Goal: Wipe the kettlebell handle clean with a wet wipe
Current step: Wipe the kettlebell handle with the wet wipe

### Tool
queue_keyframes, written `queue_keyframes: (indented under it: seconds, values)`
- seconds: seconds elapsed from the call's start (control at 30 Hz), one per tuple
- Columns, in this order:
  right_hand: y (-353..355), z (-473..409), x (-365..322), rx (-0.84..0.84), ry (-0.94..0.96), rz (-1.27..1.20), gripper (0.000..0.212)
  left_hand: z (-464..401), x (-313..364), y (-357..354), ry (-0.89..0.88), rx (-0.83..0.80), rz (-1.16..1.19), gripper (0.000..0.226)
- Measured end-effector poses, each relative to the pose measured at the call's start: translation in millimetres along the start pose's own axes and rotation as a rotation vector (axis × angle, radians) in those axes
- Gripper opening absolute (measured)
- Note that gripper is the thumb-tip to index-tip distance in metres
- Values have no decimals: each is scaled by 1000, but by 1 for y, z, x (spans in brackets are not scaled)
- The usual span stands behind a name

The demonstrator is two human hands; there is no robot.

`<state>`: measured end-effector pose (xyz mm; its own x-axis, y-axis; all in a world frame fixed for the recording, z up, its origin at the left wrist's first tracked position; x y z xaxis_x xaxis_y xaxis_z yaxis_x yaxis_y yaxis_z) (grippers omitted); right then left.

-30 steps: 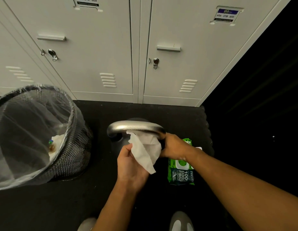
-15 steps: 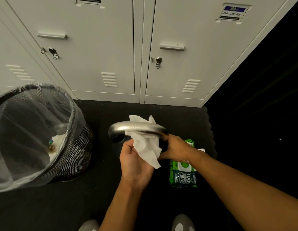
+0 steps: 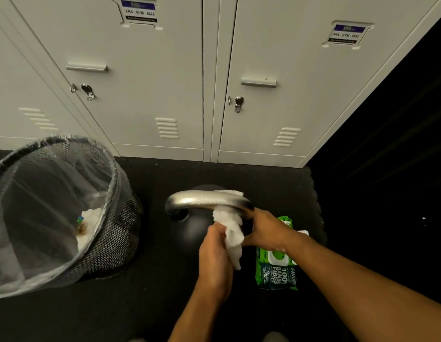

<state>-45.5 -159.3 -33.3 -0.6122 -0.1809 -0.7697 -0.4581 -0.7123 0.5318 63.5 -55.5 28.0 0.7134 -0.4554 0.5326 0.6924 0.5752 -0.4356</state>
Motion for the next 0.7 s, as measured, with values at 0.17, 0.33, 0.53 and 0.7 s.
queue_keyframes:
  seconds: [0.17,0.33,0.53,0.7]
  values:
    - [0,-2,2,-15,6,32,73,-3,13,-16,-47,-39,-125,34]
    - [1,-2,2,10,23,37,76,-5,2,-8,8,-86,-16,27]
    - [-1,-2,6,0,15,84,78,3,8,-13,84,-259,359,37]
    - [-1,-2,9,-21,-4,92,63,-1,18,-10,82,-226,312,31]
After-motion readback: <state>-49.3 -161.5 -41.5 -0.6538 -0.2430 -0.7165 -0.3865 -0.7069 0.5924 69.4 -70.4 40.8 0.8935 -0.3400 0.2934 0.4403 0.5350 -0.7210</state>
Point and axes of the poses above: each hand's wrist, its own z-axis away from the middle knuckle, its own y-axis out of the back of the hand, x = y × z, the point moved 7 cm from there along -z, towards the middle knuckle, and after that the axes turned 11 degrees about y, right-handed, at the moved point
